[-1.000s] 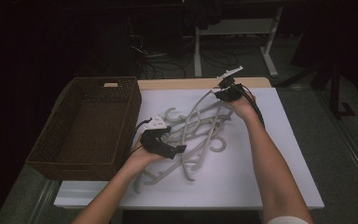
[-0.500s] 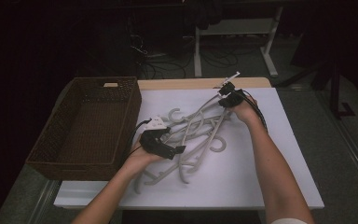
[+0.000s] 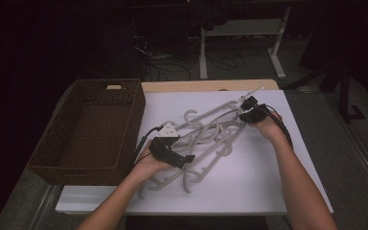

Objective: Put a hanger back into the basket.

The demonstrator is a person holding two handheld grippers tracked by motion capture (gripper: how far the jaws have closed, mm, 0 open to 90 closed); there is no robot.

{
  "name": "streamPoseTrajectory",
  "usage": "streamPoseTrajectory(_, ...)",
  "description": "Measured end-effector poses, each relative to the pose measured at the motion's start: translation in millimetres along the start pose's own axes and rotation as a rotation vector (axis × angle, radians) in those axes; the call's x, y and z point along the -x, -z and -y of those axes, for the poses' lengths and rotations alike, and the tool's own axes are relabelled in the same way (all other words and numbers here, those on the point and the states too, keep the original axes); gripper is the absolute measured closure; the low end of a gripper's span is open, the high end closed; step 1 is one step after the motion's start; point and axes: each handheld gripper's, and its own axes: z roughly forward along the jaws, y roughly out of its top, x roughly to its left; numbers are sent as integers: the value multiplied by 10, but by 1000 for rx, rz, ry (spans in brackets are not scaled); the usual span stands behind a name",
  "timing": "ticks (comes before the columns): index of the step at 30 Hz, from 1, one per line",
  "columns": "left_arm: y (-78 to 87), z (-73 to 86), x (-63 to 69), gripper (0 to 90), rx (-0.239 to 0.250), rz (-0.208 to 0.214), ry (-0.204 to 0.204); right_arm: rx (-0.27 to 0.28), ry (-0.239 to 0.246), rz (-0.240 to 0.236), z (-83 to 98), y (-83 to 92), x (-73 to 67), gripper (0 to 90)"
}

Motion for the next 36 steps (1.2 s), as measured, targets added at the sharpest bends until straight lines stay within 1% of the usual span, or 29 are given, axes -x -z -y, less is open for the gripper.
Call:
streamPoseTrajectory(1,-11,2,7,0,-6,2,-3,0,-1,5,54,22,-10,888)
streamPoseTrajectory(3,-29,0,17,0,-13,2,-6,26,-18,-8,154,80,-29,888)
streamPoseTrajectory(4,-37,-2,23,0,-14,4,-6,37,-19,-6,197,114,-43,887)
streamPoseTrajectory(5,-44,-5,26,0,-17,4,-11,79,-37,-17,273,206,-70,887)
streamPoseTrajectory(6,-54,-6,32,0,-18,3,-10,79,-37,-17,273,206,-70,887)
streamPoseTrajectory(7,-62,-6,36,0,-21,4,-10,117,-47,-30,335,307,-116,888)
streamPoseTrajectory(8,-70,-5,39,0,-24,5,-11,117,-47,-30,335,307,-116,888)
streamPoseTrajectory(9,-77,-4,42,0,-27,6,-13,149,-51,-54,392,403,-191,888)
streamPoseTrajectory(10,-83,-4,47,0,-28,6,-13,149,-51,-54,392,403,-191,888)
streamPoseTrajectory(11,-86,-5,51,0,-31,7,-13,163,-50,-72,421,445,-242,888)
streamPoseTrajectory(12,-91,-5,52,0,-32,8,-14,187,-42,-105,476,508,-364,888)
streamPoseTrajectory(13,-96,-4,52,0,-33,9,-15,187,-42,-105,476,508,-364,888)
streamPoseTrajectory(15,-105,-1,52,4,-39,8,-16,202,-25,-133,527,546,-500,887)
streamPoseTrajectory(17,-117,0,55,49,-39,6,-15,206,-7,-158,565,562,-629,888)
streamPoseTrajectory(19,-135,-2,61,51,-43,7,-18,201,16,-165,598,550,-744,888)
streamPoseTrajectory(20,-148,-2,64,54,-46,7,-20,198,24,-167,612,535,-791,888)
streamPoseTrajectory(22,-183,-3,68,59,-56,10,-20,186,31,-175,629,486,-842,888)
streamPoseTrajectory(24,-218,-13,75,64,-62,10,-19,167,42,-171,627,435,-865,888)
streamPoseTrajectory(26,-250,-35,84,68,-63,10,-17,164,44,-172,621,401,-863,888)
streamPoseTrajectory(30,-317,-76,97,128,-75,13,-22,131,57,-168,638,335,-873,888)
streamPoseTrajectory(31,-332,-80,94,129,-77,16,-22,121,65,-168,647,314,-877,888)
streamPoseTrajectory(36,-387,-90,80,145,-92,25,-16,121,56,-175,667,299,-871,889)
